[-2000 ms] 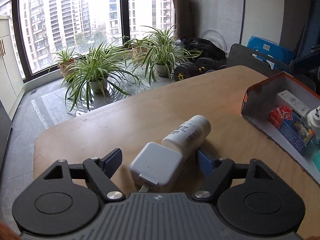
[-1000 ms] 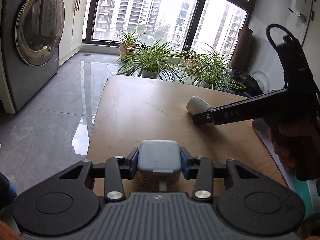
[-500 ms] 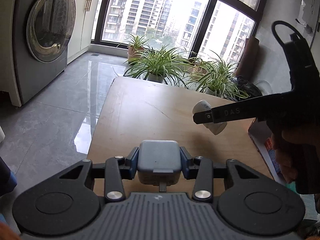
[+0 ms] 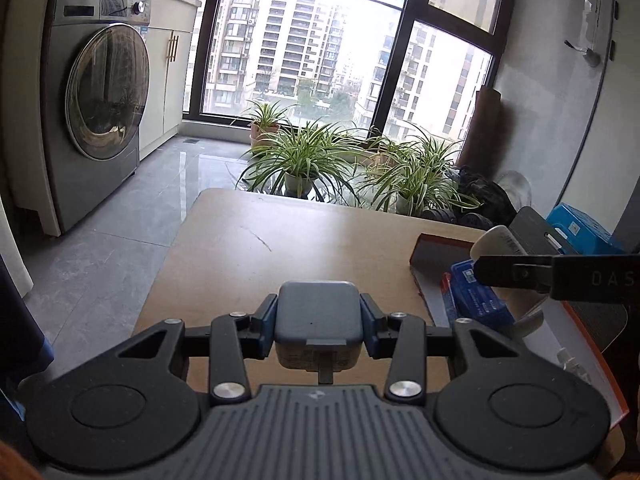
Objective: Organize rigid objects
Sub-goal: 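Lift and carry the adapter and the pill bottle over the gray tray with both tools, then hold the adapter and the pill bottle above the tray with both tools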
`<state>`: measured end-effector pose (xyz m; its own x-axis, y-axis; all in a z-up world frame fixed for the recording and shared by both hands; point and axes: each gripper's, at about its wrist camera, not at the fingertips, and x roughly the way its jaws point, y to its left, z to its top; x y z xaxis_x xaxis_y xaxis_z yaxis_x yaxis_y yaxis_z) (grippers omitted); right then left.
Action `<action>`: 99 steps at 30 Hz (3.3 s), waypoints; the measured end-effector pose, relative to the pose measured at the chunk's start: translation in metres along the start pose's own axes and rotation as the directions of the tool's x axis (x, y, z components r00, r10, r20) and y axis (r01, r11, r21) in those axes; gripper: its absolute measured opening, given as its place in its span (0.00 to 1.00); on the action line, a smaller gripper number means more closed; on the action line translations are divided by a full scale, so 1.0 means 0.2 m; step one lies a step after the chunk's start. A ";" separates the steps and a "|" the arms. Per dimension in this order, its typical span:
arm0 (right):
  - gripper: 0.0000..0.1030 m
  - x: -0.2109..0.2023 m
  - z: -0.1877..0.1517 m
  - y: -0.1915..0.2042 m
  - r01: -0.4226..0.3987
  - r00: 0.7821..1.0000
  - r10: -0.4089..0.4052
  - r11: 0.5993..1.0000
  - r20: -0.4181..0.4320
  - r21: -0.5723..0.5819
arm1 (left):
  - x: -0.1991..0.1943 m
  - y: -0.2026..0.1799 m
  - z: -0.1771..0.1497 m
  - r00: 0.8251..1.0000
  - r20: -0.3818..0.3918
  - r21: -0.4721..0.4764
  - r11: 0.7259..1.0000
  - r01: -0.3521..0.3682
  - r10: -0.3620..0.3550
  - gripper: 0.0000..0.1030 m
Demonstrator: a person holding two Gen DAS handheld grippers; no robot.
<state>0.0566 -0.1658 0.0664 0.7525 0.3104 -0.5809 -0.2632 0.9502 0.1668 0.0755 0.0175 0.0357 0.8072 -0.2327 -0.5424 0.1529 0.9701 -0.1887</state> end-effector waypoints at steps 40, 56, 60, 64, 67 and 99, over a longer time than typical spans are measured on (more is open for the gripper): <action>0.39 -0.68 -0.48 -0.60 0.201 0.960 -0.239 0.950 0.145 0.239 | -0.19 -0.67 -0.27 0.989 -0.038 0.158 0.976 0.148 -0.144 0.41; 0.39 -0.51 -0.42 -0.70 0.189 0.969 -0.219 0.955 0.114 0.227 | -0.08 -0.72 -0.22 0.987 -0.052 0.135 0.978 0.161 -0.155 0.41; 0.39 -0.49 -0.39 -0.72 0.189 0.969 -0.219 0.955 0.114 0.230 | -0.04 -0.75 -0.19 0.986 -0.058 0.134 0.977 0.163 -0.157 0.41; 0.39 -0.44 -0.38 -0.77 0.191 0.969 -0.222 0.952 0.108 0.239 | 0.00 -0.79 -0.18 0.984 -0.064 0.145 0.974 0.172 -0.164 0.41; 0.39 -0.41 -0.37 -0.79 0.194 0.969 -0.224 0.950 0.101 0.243 | 0.04 -0.81 -0.17 0.984 -0.070 0.146 0.974 0.175 -0.166 0.41; 0.39 -0.35 -0.28 -0.79 0.182 0.973 -0.206 0.962 0.107 0.204 | 0.12 -0.83 -0.16 0.988 -0.084 0.132 0.981 0.144 -0.133 0.41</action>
<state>0.0126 -0.3383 0.0364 0.8507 0.1088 -0.5142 0.0067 0.9760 0.2176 0.0520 -0.1508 0.0269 0.7291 -0.3651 -0.5789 0.3413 0.9271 -0.1550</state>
